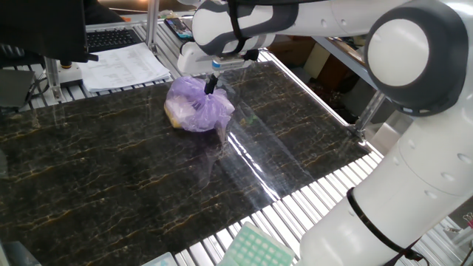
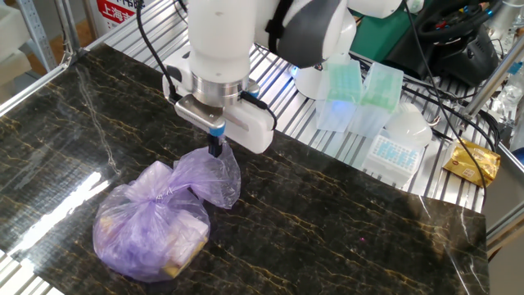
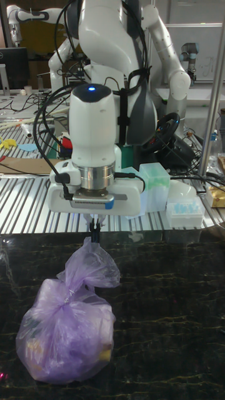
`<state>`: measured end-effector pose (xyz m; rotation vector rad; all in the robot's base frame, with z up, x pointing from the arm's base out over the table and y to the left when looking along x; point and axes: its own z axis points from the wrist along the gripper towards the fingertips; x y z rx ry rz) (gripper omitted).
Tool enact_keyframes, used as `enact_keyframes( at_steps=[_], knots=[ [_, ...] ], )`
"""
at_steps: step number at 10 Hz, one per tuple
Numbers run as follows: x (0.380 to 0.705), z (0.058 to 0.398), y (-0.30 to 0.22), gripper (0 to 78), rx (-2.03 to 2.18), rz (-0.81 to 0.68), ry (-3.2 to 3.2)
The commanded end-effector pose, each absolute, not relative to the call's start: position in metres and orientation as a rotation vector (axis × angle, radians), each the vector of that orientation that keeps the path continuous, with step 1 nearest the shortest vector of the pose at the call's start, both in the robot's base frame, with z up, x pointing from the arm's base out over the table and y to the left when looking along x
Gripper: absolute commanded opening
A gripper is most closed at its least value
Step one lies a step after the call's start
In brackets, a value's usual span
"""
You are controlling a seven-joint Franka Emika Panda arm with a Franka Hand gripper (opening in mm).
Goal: Pick up a bag of things
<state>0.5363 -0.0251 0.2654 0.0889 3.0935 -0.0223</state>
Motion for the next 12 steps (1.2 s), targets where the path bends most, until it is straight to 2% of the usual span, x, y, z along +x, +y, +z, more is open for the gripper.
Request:
enact_keyframes(
  at_steps=[1,8,12],
  knots=[
    [0.5376,0.2673,-0.0258,0.0,0.122,-0.037,3.103],
    [0.5378,0.2638,-0.0248,0.0,0.044,-0.018,3.167],
    [0.5378,0.2638,-0.0248,0.0,0.189,-0.039,3.141]
  ],
)
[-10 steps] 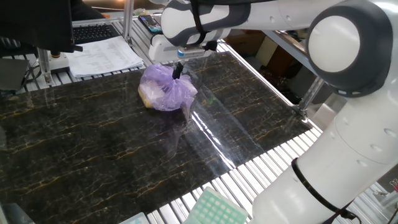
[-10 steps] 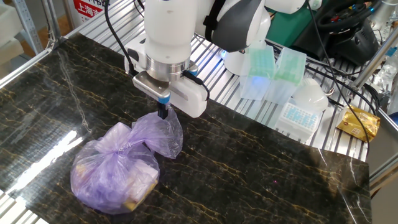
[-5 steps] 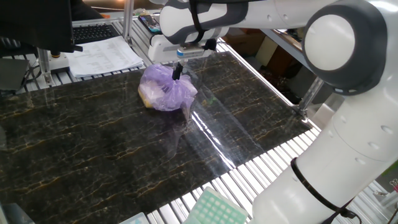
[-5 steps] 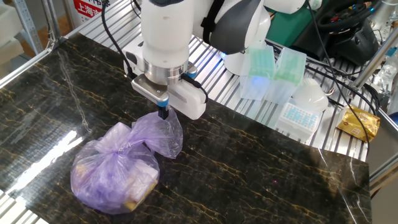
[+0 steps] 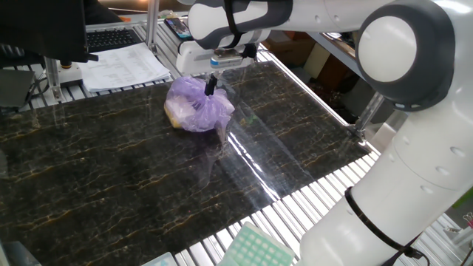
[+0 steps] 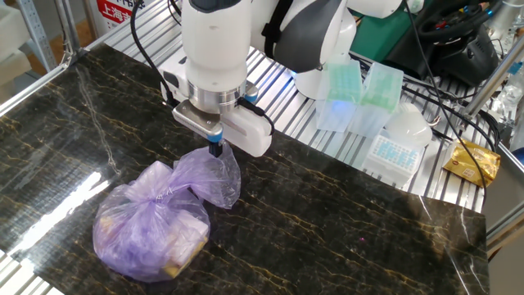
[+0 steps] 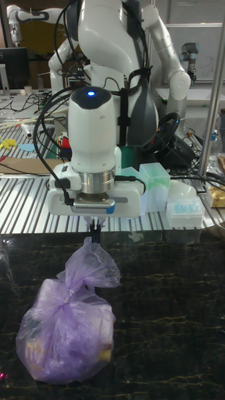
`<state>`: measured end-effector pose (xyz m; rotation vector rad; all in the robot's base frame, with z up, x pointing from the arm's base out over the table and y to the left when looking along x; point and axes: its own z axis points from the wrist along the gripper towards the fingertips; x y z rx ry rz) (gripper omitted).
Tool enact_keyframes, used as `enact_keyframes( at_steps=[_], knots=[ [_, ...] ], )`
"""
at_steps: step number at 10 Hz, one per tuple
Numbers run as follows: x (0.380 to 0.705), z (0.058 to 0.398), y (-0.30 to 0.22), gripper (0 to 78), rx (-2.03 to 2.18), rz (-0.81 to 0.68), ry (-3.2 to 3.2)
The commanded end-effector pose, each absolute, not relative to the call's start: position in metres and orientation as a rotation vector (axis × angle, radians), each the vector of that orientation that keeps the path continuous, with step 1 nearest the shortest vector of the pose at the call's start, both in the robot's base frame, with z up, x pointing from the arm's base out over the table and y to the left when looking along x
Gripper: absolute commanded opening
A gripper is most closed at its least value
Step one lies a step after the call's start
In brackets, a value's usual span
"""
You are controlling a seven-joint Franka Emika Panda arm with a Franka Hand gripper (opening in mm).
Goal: Pick up a bag of things
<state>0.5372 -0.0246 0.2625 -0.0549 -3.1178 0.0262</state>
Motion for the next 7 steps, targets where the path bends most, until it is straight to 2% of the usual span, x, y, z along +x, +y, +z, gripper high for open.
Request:
enact_keyframes(
  at_steps=[1,4,7],
  knots=[
    [0.538,0.264,-0.025,0.0,-0.202,0.037,-3.136],
    [0.540,0.264,-0.025,0.0,-0.186,0.035,-3.134],
    [0.563,0.264,-0.029,0.0,-0.178,0.040,-3.133]
  ],
)
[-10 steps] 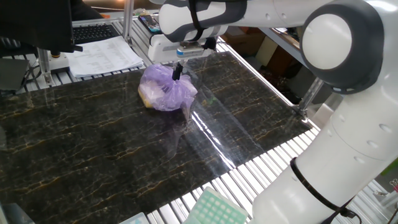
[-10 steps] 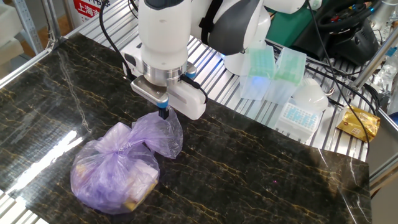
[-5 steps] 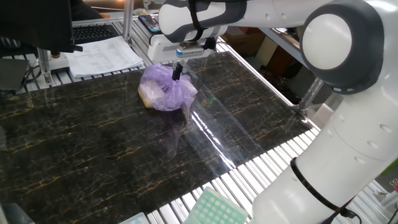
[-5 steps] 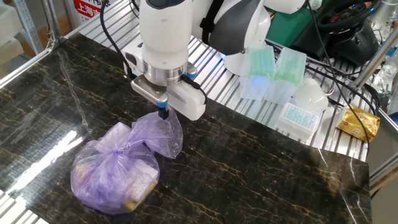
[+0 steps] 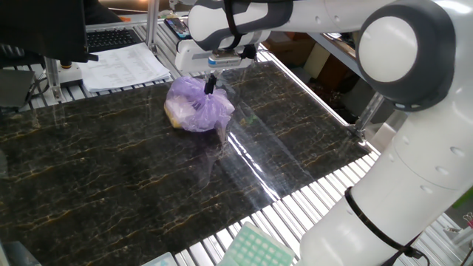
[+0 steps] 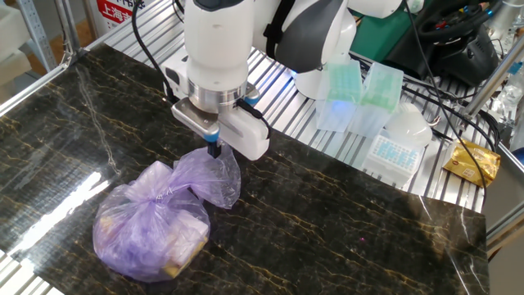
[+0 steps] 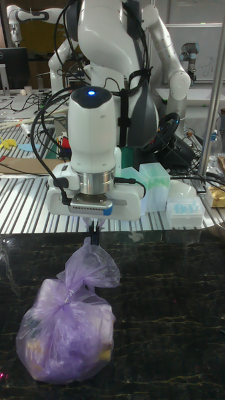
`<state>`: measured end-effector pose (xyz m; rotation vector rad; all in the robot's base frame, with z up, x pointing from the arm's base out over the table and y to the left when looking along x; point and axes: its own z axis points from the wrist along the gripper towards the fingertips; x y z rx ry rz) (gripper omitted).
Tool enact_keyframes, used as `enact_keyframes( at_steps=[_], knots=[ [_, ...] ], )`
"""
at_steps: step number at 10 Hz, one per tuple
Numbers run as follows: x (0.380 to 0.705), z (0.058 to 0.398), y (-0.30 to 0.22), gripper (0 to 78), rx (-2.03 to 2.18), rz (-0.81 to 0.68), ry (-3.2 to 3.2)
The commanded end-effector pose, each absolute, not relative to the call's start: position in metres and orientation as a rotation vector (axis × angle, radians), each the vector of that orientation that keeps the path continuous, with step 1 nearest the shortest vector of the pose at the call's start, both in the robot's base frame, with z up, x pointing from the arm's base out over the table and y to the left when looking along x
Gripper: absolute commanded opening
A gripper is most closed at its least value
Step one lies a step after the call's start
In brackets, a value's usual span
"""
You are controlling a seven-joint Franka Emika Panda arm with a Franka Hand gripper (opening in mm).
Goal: Pick up a bag of things
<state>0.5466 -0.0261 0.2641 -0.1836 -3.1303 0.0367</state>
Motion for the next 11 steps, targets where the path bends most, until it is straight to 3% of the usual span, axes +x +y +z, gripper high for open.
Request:
enact_keyframes(
  at_steps=[1,11],
  knots=[
    [0.568,0.262,-0.029,0.0,-0.176,0.041,-3.135],
    [0.600,0.246,-0.055,0.0,-0.109,0.065,-3.151]
  ],
)
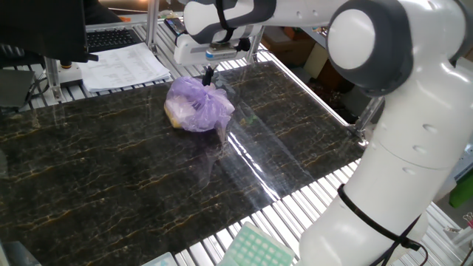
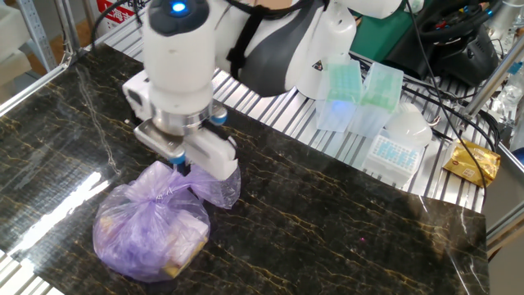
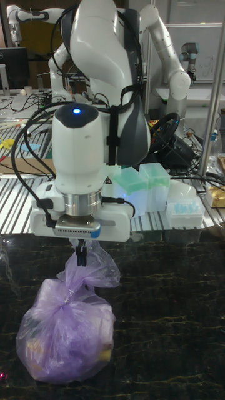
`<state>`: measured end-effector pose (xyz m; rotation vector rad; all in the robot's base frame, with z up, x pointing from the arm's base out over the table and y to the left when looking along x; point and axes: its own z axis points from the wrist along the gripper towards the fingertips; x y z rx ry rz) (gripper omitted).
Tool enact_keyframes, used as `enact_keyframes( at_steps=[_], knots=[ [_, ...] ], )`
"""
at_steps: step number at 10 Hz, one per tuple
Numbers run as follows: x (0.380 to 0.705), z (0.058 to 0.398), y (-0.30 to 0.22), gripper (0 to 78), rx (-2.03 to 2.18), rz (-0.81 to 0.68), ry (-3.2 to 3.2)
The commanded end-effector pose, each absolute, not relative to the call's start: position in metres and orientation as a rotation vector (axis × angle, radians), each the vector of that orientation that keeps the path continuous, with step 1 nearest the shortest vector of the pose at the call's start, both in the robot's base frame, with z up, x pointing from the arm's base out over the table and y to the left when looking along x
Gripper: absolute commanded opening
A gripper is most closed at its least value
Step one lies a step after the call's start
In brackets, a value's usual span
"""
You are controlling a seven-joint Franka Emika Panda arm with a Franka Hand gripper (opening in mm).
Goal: Pick up a bag of things
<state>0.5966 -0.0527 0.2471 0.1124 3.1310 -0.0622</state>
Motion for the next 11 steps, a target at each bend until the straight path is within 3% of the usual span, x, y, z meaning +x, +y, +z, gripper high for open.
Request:
enact_keyframes(
  at_steps=[1,11],
  knots=[
    [0.602,0.240,-0.055,0.0,0.109,-0.068,3.119],
    [0.606,0.223,-0.071,0.0,0.094,-0.059,3.093]
  ],
)
